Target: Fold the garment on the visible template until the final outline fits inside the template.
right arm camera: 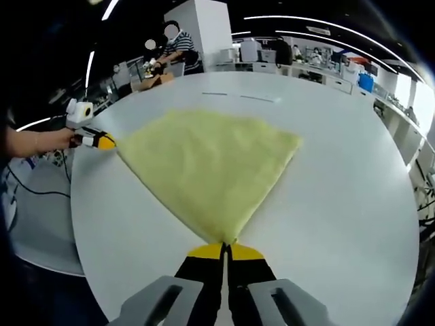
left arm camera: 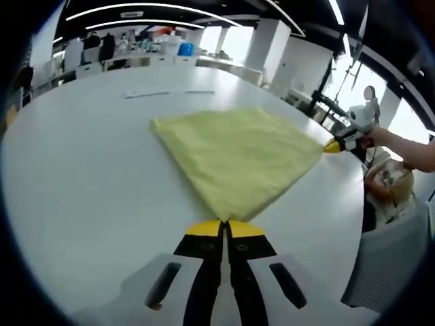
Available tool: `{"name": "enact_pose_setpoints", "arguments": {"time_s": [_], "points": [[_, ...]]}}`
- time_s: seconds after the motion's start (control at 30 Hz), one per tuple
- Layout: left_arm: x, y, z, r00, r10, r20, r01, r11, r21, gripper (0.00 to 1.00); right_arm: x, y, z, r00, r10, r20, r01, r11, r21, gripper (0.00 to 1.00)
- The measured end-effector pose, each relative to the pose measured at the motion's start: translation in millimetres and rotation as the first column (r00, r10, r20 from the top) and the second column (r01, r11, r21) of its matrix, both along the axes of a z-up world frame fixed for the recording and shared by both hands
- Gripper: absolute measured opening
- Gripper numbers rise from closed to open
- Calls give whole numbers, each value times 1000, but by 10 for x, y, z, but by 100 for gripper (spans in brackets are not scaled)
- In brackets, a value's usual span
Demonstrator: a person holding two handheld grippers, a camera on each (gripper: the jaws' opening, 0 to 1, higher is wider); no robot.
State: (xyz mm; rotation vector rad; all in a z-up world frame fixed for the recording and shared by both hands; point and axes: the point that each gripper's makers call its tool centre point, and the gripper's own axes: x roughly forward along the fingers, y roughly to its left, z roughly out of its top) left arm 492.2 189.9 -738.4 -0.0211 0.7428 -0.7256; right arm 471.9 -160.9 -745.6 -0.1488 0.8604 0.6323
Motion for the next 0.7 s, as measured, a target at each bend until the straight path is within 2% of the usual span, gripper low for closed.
{"name": "enact_pose_setpoints", "arguments": {"time_s": [0.3,0.7], "points": [[-172,1,2,999,-47,17,46,998,43,0,-141,4,-12,1000,0,-9,0,1000,6,0],[-356,24,-7,998,-62,22,60,995,74,0,-289,7,-21,1000,6,-18,-6,1000,8,0]]}}
